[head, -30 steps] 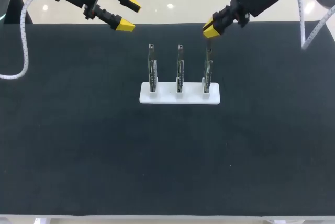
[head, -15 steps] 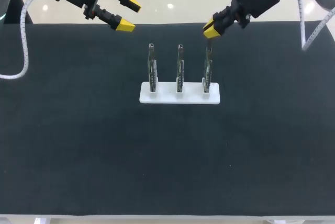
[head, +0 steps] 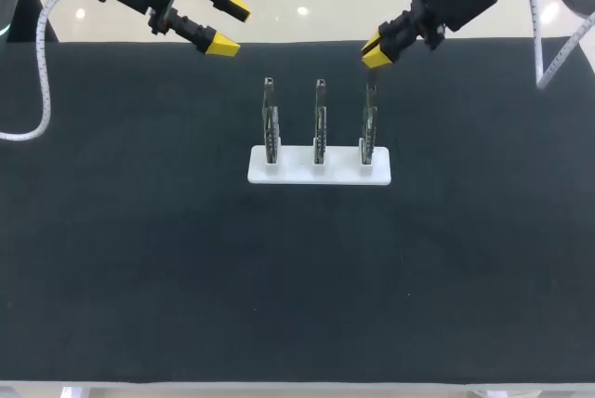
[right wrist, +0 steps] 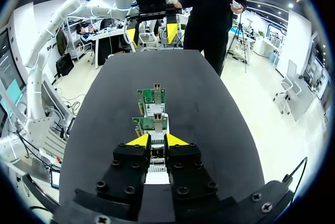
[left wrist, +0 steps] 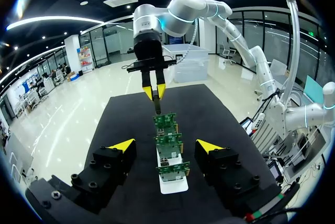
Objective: Pick up the optical module with the left hand, and insert it into the network port with the right hand.
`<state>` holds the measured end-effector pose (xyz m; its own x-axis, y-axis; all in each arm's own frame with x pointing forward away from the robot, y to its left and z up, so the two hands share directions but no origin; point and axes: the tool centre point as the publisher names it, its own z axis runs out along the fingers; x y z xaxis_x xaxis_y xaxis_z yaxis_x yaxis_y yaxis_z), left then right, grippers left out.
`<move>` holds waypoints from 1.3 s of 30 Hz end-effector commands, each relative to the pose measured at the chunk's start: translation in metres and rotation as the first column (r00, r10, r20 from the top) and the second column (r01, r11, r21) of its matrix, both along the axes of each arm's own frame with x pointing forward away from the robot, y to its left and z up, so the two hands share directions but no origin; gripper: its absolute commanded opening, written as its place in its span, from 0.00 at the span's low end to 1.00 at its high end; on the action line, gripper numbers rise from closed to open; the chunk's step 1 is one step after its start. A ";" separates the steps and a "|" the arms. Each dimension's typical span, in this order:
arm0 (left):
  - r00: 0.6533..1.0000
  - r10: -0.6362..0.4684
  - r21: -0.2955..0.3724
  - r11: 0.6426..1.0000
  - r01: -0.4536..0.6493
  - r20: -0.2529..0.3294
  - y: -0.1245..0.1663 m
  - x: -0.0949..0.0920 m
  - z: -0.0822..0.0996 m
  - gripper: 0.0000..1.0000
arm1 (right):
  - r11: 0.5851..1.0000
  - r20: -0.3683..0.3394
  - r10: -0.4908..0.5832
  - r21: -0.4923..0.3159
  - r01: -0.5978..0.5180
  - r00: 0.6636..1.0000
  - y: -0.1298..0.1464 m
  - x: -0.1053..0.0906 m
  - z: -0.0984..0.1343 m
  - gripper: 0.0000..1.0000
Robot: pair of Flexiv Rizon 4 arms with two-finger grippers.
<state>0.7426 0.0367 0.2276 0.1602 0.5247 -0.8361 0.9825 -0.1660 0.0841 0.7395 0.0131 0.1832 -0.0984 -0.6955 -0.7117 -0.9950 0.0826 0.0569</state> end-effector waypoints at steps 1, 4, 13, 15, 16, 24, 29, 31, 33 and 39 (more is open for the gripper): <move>1.000 0.000 0.004 1.000 0.000 -0.001 0.000 0.000 0.000 1.00 | 1.000 0.000 -0.001 -0.001 0.001 1.000 0.000 0.000 -0.001 0.00; 1.000 0.000 0.004 1.000 0.000 -0.001 0.000 0.000 0.000 1.00 | 1.000 0.001 -0.001 -0.003 0.001 1.000 -0.001 0.000 -0.001 0.00; 1.000 0.000 0.004 1.000 0.000 -0.001 0.000 0.000 0.000 1.00 | 1.000 0.003 -0.001 -0.005 0.001 1.000 -0.001 0.000 0.000 0.00; 1.000 0.000 0.004 1.000 0.000 -0.001 0.000 0.000 0.000 1.00 | 1.000 0.003 0.000 -0.005 0.000 1.000 -0.001 0.000 0.000 0.00; 1.000 0.000 0.004 1.000 0.000 -0.001 0.000 0.000 0.000 1.00 | 1.000 0.002 0.000 -0.005 0.000 1.000 -0.001 0.000 0.000 0.00; 1.000 0.000 0.004 1.000 0.000 -0.001 0.000 0.000 0.000 1.00 | 1.000 0.008 0.000 0.003 0.000 1.000 -0.001 0.000 -0.005 0.00; 1.000 0.000 0.004 1.000 0.000 -0.001 0.000 0.000 0.000 1.00 | 1.000 0.013 -0.005 0.008 0.004 1.000 -0.001 0.000 -0.007 0.00; 1.000 0.000 0.004 1.000 0.000 -0.001 0.000 0.000 0.000 1.00 | 1.000 0.014 -0.006 0.010 0.005 1.000 -0.001 0.000 -0.008 0.00; 1.000 0.000 0.004 1.000 0.000 -0.001 0.000 0.000 0.000 1.00 | 1.000 0.015 -0.006 0.010 0.006 1.000 0.000 0.000 -0.008 0.00; 1.000 0.000 0.004 1.000 0.000 -0.001 0.000 0.000 0.000 1.00 | 0.999 0.007 -0.028 0.024 0.028 1.000 -0.001 -0.001 -0.004 1.00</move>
<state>0.7426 0.0367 0.2276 0.1602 0.5247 -0.8361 0.9825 -0.1660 0.0841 0.7414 0.0142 0.1779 -0.1096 -0.6781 -0.7267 -0.9933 0.1023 0.0543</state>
